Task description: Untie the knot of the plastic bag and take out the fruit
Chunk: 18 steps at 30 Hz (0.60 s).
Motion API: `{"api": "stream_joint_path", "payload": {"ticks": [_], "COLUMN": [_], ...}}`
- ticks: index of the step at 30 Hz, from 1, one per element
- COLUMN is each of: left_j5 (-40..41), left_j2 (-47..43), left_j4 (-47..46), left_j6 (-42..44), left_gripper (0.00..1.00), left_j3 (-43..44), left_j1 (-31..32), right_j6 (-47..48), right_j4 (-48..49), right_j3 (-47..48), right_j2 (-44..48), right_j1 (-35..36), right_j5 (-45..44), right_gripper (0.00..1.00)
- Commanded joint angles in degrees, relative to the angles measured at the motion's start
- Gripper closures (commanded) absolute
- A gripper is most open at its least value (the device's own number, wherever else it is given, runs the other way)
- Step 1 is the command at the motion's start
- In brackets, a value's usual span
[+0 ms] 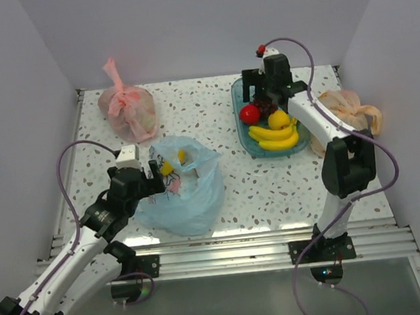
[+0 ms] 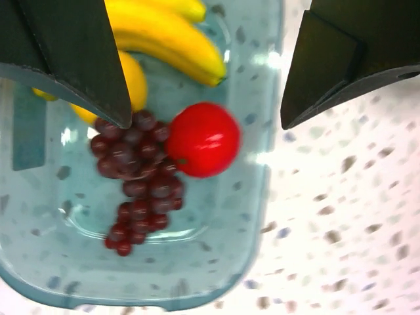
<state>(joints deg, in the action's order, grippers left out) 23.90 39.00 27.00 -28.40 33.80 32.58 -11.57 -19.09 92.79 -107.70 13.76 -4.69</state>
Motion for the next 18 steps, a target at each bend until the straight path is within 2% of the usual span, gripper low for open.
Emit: {"api": "stream_joint_path", "payload": {"ticks": [1,6,10,18], "left_j5": [-0.5,-0.7,0.2,2.3], "left_j2": [0.3,1.3,1.9,3.0], "left_j4": [-3.7,-3.7,-3.3,-1.3], "left_j6": [1.3,1.3,0.9,-1.4], "left_gripper": [0.0,0.0,0.0,0.0], "left_j3": [-0.4,-0.4,-0.3,-0.1], "left_j1": [-0.5,-0.6,-0.5,-0.9], "right_j6": [5.7,11.1,11.1,10.6], "right_j4": [-0.9,-4.3,-7.1,-9.9], "right_j3": [-2.6,-5.9,-6.0,-7.0], "right_j2": [10.2,17.3,19.0,16.4], "right_j1": [7.8,18.5,28.1,38.3], "right_j5": [4.5,9.3,13.4,25.1], "right_gripper": [0.01,0.03,0.07,0.22]}}
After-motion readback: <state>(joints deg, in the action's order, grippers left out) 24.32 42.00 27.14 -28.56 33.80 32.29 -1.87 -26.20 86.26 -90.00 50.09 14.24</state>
